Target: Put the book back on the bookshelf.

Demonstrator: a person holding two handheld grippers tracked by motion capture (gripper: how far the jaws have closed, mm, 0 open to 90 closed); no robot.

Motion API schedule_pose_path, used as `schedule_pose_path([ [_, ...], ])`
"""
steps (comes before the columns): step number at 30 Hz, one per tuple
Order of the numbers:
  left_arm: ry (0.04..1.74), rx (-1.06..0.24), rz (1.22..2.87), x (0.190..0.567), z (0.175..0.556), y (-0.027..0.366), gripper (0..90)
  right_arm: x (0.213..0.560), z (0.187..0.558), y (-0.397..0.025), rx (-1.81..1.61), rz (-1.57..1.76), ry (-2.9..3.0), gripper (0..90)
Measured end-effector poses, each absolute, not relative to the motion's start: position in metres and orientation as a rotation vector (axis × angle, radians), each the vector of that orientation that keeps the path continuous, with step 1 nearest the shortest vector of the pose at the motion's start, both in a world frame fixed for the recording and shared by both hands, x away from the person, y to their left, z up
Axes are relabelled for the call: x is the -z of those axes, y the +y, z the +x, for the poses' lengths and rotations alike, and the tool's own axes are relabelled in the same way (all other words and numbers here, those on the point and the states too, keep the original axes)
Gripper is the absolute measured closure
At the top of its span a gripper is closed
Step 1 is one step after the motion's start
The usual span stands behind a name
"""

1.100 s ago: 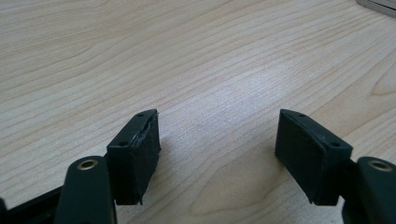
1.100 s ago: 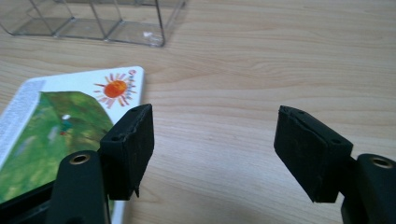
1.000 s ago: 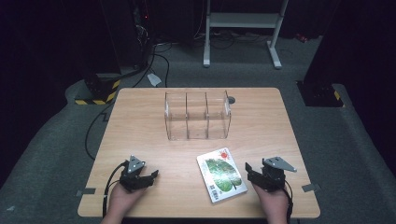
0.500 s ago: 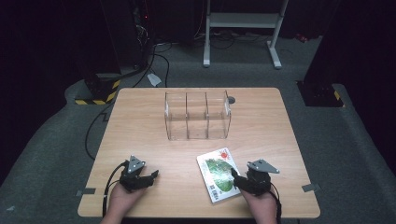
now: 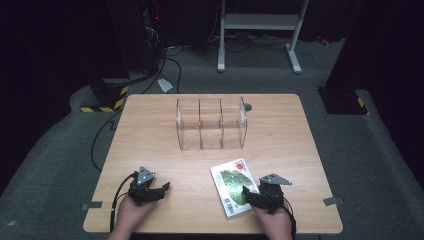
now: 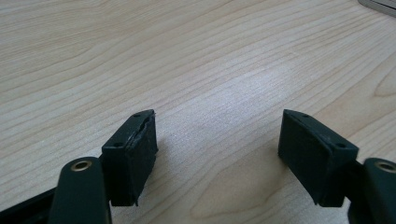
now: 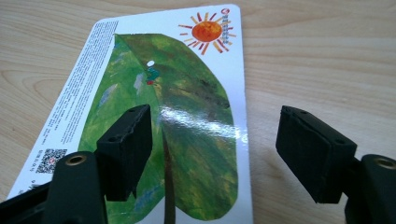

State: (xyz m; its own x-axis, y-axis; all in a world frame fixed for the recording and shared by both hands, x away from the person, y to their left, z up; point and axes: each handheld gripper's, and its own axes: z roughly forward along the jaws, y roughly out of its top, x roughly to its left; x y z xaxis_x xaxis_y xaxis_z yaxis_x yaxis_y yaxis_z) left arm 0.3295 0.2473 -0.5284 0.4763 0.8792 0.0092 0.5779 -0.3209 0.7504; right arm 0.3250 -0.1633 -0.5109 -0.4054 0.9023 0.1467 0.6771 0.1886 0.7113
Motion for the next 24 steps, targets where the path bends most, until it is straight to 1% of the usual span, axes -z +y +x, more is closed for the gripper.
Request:
schedule_pose_path([
  [3,1.198,-0.569,2.026,0.529,0.329,0.246,28.5,0.511,0.325,-0.160,-1.035,1.487,2.182,32.1],
  [6,1.198,-0.578,2.027,0.529,0.328,0.246,28.5,0.513,0.327,-0.157,-1.033,1.480,2.206,34.6],
  [15,1.219,-0.575,2.019,0.528,0.325,0.248,28.5,0.512,0.330,-0.149,-1.021,1.461,2.236,34.8],
  [24,1.220,-0.567,2.015,0.529,0.314,0.249,29.6,0.510,0.338,-0.111,-1.007,1.357,2.326,34.8],
])
